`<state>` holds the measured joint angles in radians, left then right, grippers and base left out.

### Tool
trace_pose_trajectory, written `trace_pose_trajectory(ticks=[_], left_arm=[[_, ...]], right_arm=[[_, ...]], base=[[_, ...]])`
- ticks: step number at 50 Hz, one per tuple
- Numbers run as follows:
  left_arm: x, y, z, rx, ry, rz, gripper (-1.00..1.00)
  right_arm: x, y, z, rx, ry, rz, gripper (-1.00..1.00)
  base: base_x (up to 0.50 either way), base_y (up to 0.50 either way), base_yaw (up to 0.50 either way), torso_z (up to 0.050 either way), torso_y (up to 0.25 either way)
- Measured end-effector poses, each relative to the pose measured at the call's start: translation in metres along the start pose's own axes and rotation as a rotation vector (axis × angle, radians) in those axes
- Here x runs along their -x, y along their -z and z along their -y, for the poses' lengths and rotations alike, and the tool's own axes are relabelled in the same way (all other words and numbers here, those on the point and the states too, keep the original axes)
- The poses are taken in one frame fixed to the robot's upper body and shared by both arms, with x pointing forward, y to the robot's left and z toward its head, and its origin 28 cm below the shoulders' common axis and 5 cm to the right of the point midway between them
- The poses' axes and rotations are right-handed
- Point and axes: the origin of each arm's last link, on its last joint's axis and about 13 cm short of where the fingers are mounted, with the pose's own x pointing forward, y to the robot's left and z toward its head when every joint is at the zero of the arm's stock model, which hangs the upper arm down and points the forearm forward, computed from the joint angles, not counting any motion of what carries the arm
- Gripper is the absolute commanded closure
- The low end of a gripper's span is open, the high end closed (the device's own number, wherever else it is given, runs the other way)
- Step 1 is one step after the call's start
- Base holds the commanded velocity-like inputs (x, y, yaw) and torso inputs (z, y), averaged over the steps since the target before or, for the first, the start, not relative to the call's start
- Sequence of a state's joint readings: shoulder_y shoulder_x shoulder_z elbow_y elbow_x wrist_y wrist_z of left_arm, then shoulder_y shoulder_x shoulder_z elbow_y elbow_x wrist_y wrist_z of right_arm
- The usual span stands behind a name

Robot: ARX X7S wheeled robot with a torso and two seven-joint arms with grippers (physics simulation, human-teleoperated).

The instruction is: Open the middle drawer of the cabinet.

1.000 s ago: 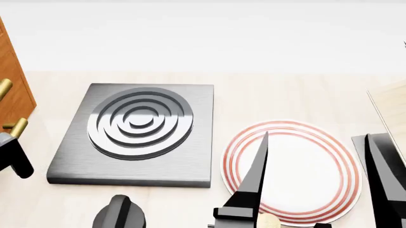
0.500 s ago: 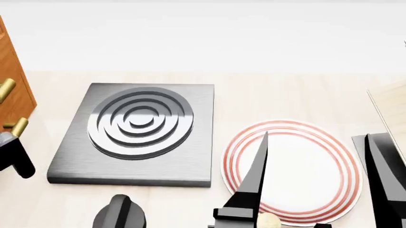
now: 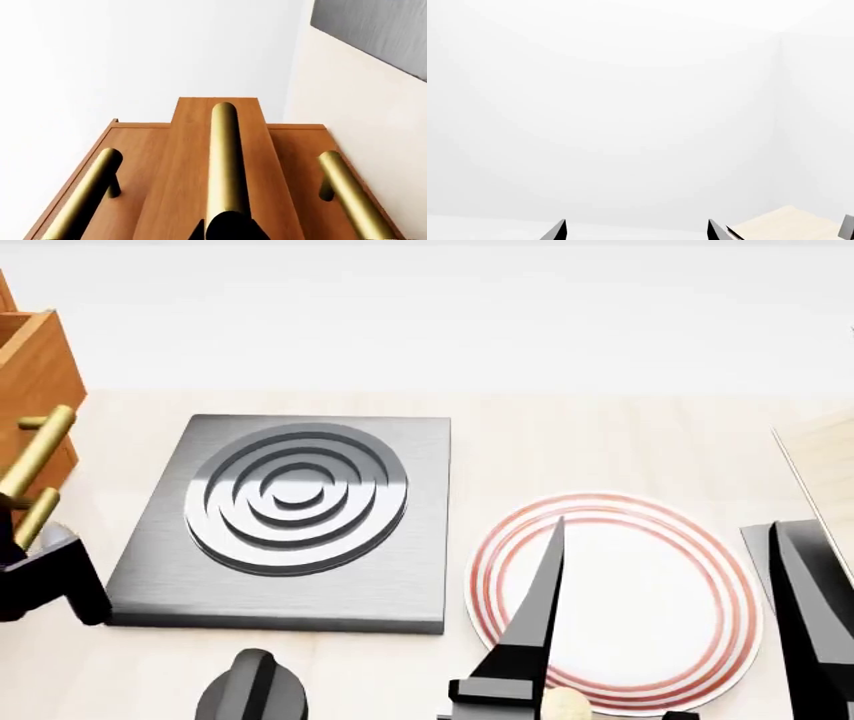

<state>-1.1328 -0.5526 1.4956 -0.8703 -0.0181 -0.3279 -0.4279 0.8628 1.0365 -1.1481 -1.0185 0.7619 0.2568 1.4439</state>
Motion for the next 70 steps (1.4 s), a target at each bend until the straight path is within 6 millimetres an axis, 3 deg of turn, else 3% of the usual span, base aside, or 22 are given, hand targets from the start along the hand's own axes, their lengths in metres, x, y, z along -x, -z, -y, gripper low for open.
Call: trace_pose_trajectory(ticks=[25, 53, 54, 70], left_arm=[[0.013, -0.047, -0.003, -0.002, 0.018, 0.227, 1.00], [0.014, -0.050, 0.000, -0.032, 0.002, 0.247, 1.00], [0.014, -0.051, 0.000, -0.033, 0.002, 0.247, -1.00], [0.011, -0.057, -0.007, -0.113, -0.096, 0.299, -1.00]], right_arm=[[0.000, 0.001, -0.001, -0.002, -0.005, -0.003, -1.00], [-0.001, 0.001, -0.001, -0.003, -0.007, -0.003, -1.00], [-0.001, 0.001, -0.001, -0.003, -0.007, -0.002, -1.00], [0.000, 0.001, -0.001, -0.004, -0.008, -0.001, -1.00]], base=[[0.00, 0.00, 0.00, 0.001, 0.005], [0.00, 0.00, 0.00, 0.001, 0.004], [0.00, 0.00, 0.00, 0.000, 0.000], [0.00, 0.00, 0.00, 0.000, 0.001]])
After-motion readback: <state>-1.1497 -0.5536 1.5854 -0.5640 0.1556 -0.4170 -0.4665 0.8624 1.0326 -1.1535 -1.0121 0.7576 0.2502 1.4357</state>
